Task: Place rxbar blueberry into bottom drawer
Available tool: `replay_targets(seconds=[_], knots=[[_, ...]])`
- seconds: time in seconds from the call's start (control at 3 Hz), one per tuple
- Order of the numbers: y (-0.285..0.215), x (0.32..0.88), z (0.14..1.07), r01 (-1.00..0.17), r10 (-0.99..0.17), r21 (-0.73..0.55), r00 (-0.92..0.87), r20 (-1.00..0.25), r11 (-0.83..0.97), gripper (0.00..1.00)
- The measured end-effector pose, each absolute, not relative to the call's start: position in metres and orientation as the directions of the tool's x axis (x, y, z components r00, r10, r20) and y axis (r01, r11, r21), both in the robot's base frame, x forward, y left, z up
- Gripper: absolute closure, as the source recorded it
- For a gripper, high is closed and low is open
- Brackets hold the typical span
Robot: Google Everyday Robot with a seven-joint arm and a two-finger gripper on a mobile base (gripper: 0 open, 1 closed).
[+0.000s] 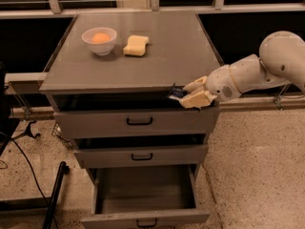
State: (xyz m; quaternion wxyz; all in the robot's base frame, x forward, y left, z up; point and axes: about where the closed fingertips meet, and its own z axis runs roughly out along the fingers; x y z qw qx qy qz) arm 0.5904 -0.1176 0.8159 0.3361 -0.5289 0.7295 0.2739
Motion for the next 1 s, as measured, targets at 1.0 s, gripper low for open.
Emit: replay_targets(seconds=[1.0], knots=[[-0.103,0.536,0.759,-0.987,-0.557,0.037,-0.118,-0.822,0.155,1.0]])
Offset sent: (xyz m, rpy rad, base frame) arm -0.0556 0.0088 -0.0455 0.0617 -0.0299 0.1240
